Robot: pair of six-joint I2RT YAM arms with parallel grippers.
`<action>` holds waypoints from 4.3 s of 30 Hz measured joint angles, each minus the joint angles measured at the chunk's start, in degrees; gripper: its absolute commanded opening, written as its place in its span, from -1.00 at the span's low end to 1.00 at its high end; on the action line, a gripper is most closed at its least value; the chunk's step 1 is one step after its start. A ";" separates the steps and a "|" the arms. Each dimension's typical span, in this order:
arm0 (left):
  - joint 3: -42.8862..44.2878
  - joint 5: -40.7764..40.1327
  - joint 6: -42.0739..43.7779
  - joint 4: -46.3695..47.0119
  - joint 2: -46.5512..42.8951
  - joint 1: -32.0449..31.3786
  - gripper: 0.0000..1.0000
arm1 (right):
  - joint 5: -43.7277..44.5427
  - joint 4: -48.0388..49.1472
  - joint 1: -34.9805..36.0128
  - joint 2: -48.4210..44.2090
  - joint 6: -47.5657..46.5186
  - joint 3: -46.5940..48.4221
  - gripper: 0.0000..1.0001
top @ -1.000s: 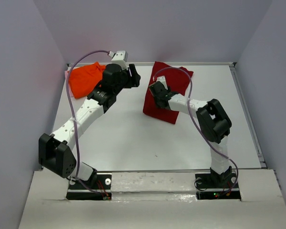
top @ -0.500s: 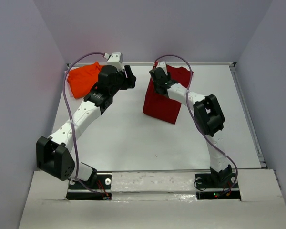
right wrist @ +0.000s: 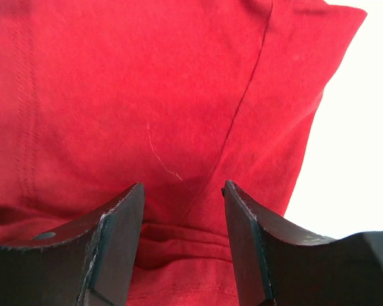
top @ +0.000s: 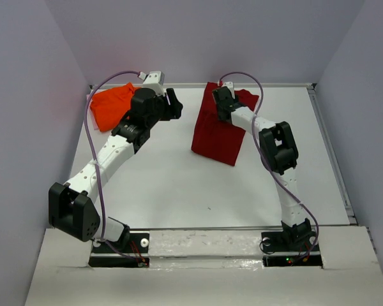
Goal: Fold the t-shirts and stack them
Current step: Fold the folded rectangular tshirt in 1/3 of the way
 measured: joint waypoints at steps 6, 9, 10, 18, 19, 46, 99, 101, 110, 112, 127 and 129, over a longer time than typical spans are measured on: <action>-0.02 0.42 -0.26 0.07 0.00 0.00 0.33 | -0.28 0.26 0.02 -0.20 -1.53 1.05 0.18; -0.07 0.87 -0.44 0.13 0.00 0.00 0.33 | -0.74 0.35 0.00 -0.33 -2.67 1.44 0.18; -0.24 1.11 -0.50 0.42 -0.02 0.00 0.33 | -1.07 0.37 0.00 -0.33 -2.99 1.81 0.18; -0.94 1.27 -0.63 0.57 -0.24 0.00 0.33 | -13.03 0.46 -3.34 -0.31 1.07 8.33 0.19; -1.07 1.25 -0.63 0.72 -0.46 0.00 0.33 | -16.04 0.46 -5.03 -0.09 2.86 9.33 0.20; -1.95 3.50 -1.95 4.79 4.90 0.66 0.33 | -46.36 4.20 -14.19 -5.75 16.48 -6.67 0.21; -10.95 -3.30 -0.83 -0.94 -9.55 4.17 0.31 | -46.53 13.57 11.30 -12.76 20.02 -24.83 0.21; -10.95 -3.21 -0.85 -0.94 -9.55 4.55 0.31 | -46.45 15.43 12.20 -14.25 20.13 -27.74 0.21; -10.95 -2.32 -1.16 -0.92 -9.55 6.27 0.31 | -46.73 22.47 16.57 -24.92 21.24 -45.44 0.21; -10.95 -2.10 -1.31 -0.92 -9.55 6.40 0.31 | -46.73 23.41 16.79 -27.78 21.51 -49.37 0.22; -11.26 0.31 -1.49 -0.26 -9.51 6.51 0.31 | -44.17 15.04 16.90 -31.74 19.85 -49.22 0.25; -11.54 0.37 -1.49 0.15 -9.49 6.51 0.31 | -42.75 10.03 16.90 -30.27 18.93 -42.95 0.25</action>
